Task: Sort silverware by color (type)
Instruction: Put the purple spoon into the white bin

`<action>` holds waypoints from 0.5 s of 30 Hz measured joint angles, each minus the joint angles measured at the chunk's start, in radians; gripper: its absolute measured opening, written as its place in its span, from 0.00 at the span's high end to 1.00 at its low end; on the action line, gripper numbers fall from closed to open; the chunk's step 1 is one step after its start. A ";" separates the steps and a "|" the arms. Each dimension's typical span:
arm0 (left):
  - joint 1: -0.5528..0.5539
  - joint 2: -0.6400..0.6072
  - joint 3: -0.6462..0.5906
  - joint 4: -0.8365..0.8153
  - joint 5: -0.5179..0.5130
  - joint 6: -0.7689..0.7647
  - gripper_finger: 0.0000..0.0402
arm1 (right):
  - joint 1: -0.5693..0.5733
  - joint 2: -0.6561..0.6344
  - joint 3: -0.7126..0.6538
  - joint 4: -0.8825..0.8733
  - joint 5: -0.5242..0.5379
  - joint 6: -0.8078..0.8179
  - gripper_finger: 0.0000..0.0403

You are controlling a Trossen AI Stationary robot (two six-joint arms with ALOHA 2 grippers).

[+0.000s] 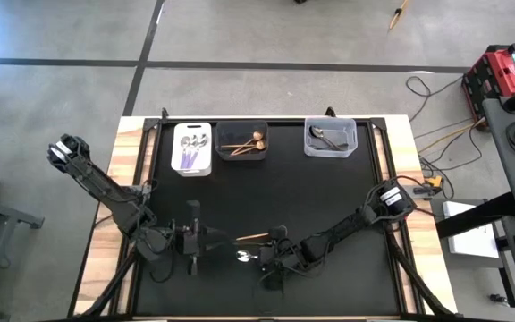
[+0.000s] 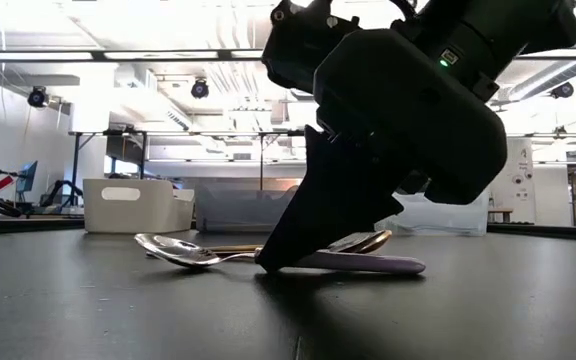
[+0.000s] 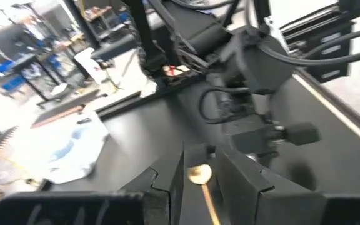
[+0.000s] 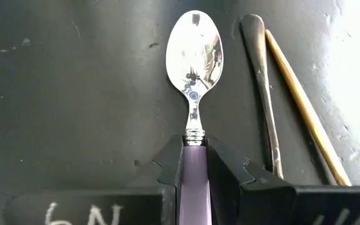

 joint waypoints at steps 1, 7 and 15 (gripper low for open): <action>0.000 -0.009 0.000 -0.003 -0.013 0.012 0.81 | 0.000 -0.001 0.005 -0.002 -0.005 -0.007 0.90; 0.001 -0.074 0.000 -0.056 -0.031 0.069 0.81 | -0.001 -0.015 0.061 -0.035 -0.022 -0.037 0.90; 0.001 -0.119 0.000 -0.131 -0.031 0.079 0.81 | -0.015 -0.024 0.188 -0.169 -0.036 -0.120 0.90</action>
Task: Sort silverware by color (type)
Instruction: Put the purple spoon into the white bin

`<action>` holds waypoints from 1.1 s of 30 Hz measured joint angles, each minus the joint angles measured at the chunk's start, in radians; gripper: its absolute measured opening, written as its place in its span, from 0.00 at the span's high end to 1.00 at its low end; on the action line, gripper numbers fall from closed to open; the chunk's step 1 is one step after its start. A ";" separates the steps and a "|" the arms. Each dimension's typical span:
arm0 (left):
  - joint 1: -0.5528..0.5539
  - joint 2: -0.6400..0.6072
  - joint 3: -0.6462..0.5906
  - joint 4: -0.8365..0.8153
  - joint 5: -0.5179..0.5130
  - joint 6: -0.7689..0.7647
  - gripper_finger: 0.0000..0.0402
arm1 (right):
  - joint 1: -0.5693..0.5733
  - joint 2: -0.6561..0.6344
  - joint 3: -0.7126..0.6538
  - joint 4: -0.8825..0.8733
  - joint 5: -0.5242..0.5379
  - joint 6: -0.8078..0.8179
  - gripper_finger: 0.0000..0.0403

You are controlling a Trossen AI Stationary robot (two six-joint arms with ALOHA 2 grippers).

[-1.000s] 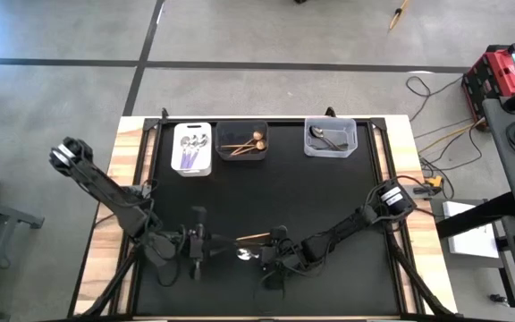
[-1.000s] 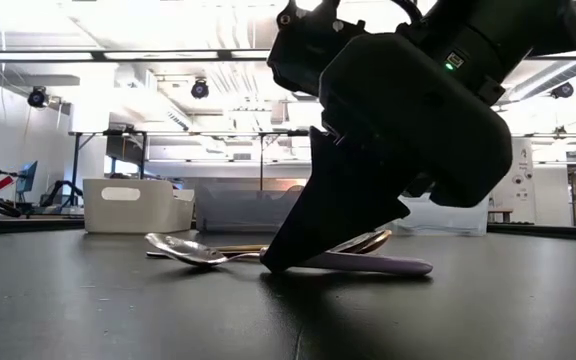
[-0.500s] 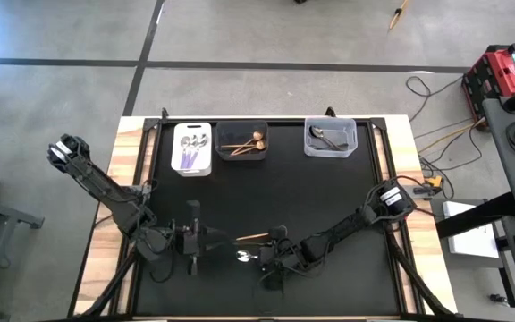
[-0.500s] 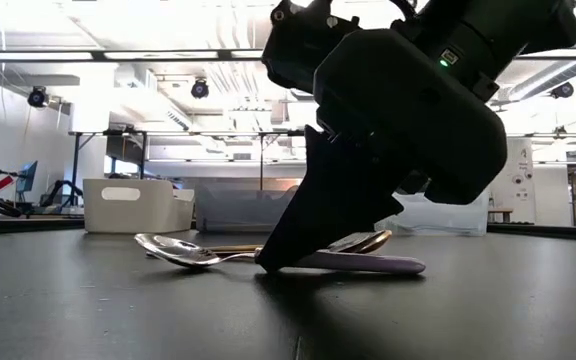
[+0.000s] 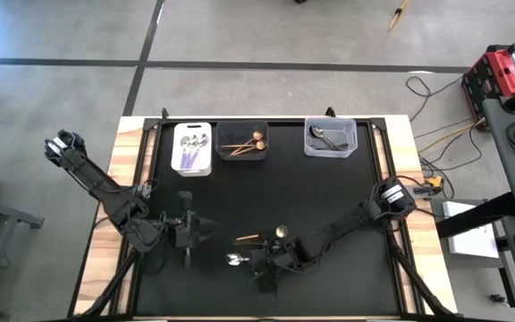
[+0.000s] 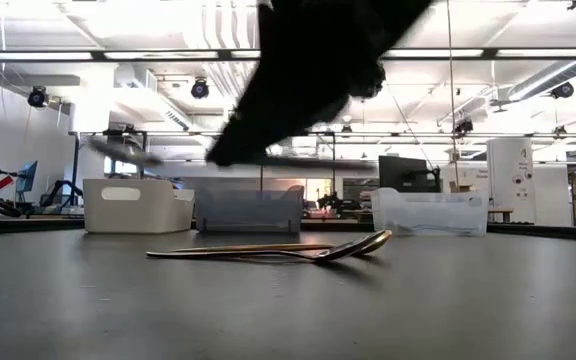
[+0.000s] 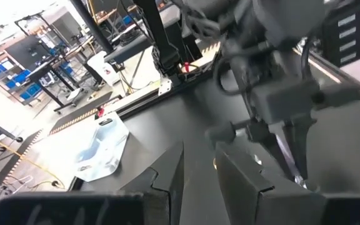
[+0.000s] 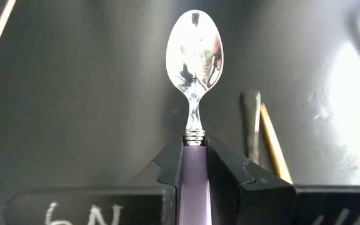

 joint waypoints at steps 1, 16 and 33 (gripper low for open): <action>0.000 0.000 0.000 -0.005 0.000 0.001 0.81 | -0.004 -0.001 0.022 -0.028 0.000 -0.011 0.90; 0.000 -0.035 0.000 -0.030 -0.149 0.153 0.81 | -0.149 -0.011 0.301 -0.492 0.004 -0.260 0.90; 0.000 -0.200 -0.033 -0.130 -0.208 0.194 0.81 | -0.338 -0.169 0.257 -0.529 0.006 -0.448 0.90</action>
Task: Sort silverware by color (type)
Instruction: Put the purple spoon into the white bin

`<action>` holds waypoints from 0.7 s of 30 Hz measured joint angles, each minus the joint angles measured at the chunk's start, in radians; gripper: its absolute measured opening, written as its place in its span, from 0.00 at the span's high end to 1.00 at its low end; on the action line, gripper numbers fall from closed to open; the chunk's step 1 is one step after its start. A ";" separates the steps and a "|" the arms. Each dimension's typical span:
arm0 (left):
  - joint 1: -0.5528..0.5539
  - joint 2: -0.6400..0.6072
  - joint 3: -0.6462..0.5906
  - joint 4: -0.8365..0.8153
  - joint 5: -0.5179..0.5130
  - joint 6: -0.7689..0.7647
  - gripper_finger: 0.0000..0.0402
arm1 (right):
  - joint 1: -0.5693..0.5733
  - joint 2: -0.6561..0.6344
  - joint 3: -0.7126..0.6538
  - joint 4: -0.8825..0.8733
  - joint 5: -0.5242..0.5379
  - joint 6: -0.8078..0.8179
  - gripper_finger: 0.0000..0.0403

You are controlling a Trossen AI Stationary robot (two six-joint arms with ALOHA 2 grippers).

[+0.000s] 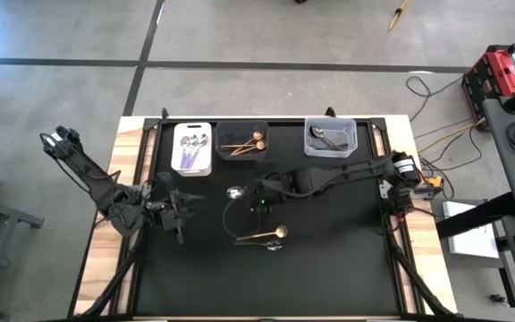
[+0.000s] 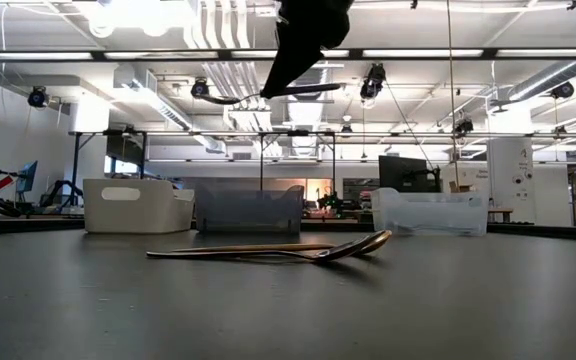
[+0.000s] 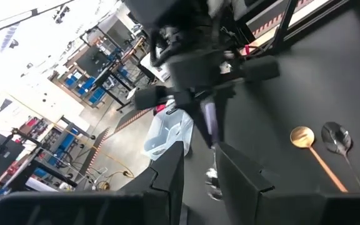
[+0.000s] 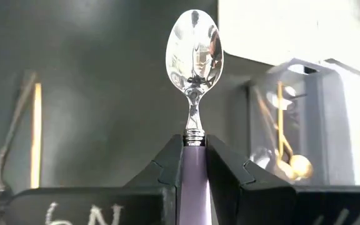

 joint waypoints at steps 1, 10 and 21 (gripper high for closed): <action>0.000 -0.010 -0.009 0.000 0.000 0.009 0.81 | -0.013 -0.004 0.000 0.003 -0.003 -0.011 0.90; 0.035 -0.100 -0.031 0.003 -0.001 0.055 0.81 | -0.143 -0.024 -0.001 0.023 -0.102 -0.126 0.90; 0.173 -0.132 -0.033 0.001 0.001 0.071 0.81 | -0.400 -0.065 -0.002 0.085 -0.426 -0.188 0.90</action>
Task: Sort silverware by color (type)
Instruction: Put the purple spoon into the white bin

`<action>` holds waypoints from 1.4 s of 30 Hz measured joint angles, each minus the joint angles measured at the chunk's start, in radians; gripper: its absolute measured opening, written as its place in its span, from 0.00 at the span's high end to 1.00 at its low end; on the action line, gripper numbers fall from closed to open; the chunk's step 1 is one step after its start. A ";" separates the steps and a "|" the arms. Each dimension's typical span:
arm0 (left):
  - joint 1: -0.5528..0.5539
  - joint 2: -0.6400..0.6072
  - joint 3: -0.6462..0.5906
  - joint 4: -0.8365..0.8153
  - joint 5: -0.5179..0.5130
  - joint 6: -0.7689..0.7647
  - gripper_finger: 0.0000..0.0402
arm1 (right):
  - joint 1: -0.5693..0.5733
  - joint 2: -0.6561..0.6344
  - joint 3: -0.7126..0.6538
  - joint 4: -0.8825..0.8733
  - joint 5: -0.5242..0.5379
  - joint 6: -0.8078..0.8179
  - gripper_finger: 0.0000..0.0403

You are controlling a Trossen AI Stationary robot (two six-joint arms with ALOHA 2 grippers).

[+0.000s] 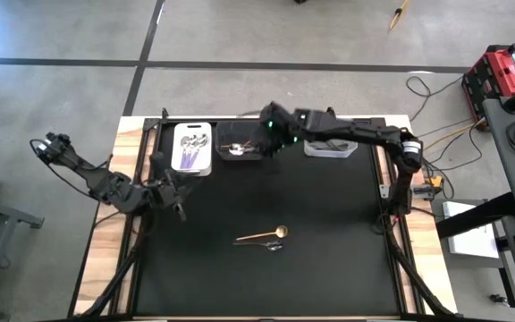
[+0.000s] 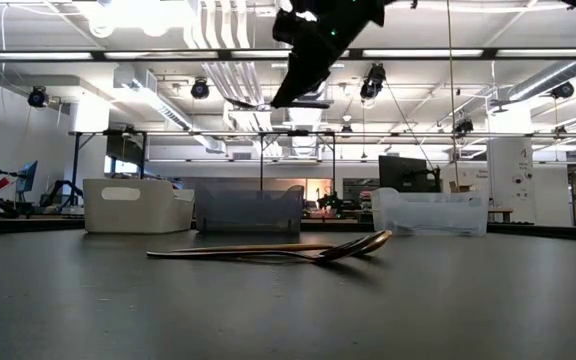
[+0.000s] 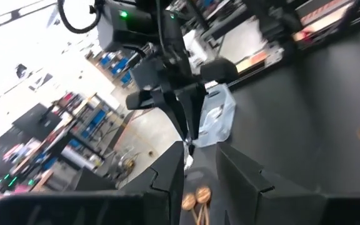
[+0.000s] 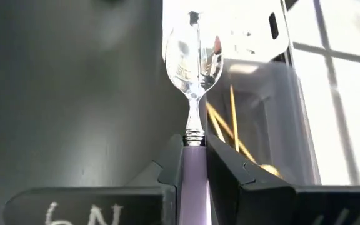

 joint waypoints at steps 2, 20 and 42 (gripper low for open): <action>0.033 0.006 -0.003 0.000 0.000 -0.010 0.81 | -0.042 0.000 0.000 0.039 -0.087 -0.004 0.90; 0.286 -0.042 -0.257 0.490 0.245 -0.033 0.81 | -0.118 0.002 -0.110 0.626 -0.351 0.102 0.90; 0.533 0.080 -0.476 1.350 0.453 -0.080 0.71 | 0.146 0.008 -0.294 1.250 0.231 -0.105 0.90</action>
